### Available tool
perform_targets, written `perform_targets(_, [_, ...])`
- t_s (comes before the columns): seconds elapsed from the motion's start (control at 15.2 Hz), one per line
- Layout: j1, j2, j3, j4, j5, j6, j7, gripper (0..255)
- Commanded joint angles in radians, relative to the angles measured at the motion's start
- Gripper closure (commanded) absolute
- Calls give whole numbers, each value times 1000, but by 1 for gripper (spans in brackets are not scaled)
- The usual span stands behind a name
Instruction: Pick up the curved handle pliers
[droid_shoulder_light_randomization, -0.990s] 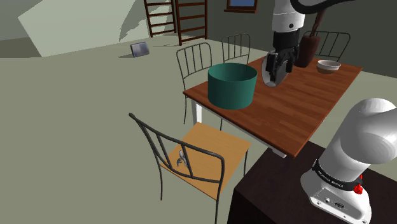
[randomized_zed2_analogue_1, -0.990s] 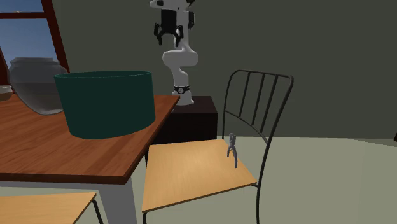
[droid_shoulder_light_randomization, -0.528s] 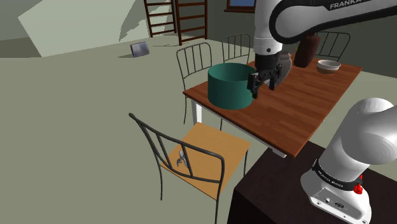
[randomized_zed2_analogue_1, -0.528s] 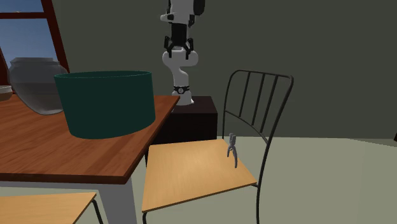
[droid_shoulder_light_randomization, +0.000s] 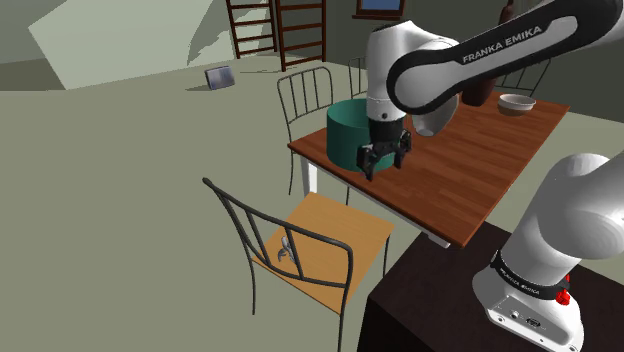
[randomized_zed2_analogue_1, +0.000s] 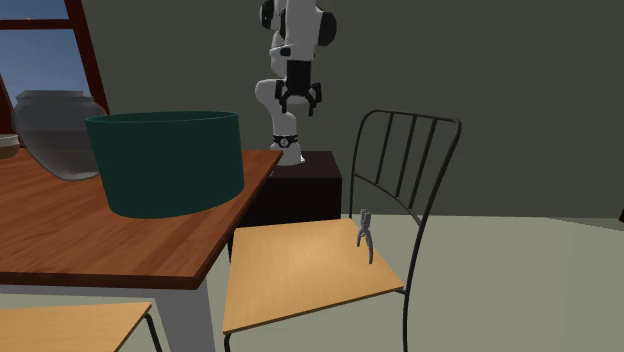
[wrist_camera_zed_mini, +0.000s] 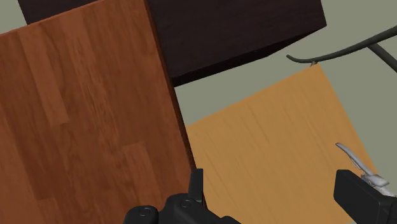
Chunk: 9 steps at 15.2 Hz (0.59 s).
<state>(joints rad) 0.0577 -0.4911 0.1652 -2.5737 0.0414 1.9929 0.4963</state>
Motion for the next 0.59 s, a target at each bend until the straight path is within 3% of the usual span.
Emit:
perform_targets(0.0, [6, 71, 30, 3, 12, 78, 49, 0])
perform_targets(0.53, [13, 373, 122, 86, -17, 321, 243, 0])
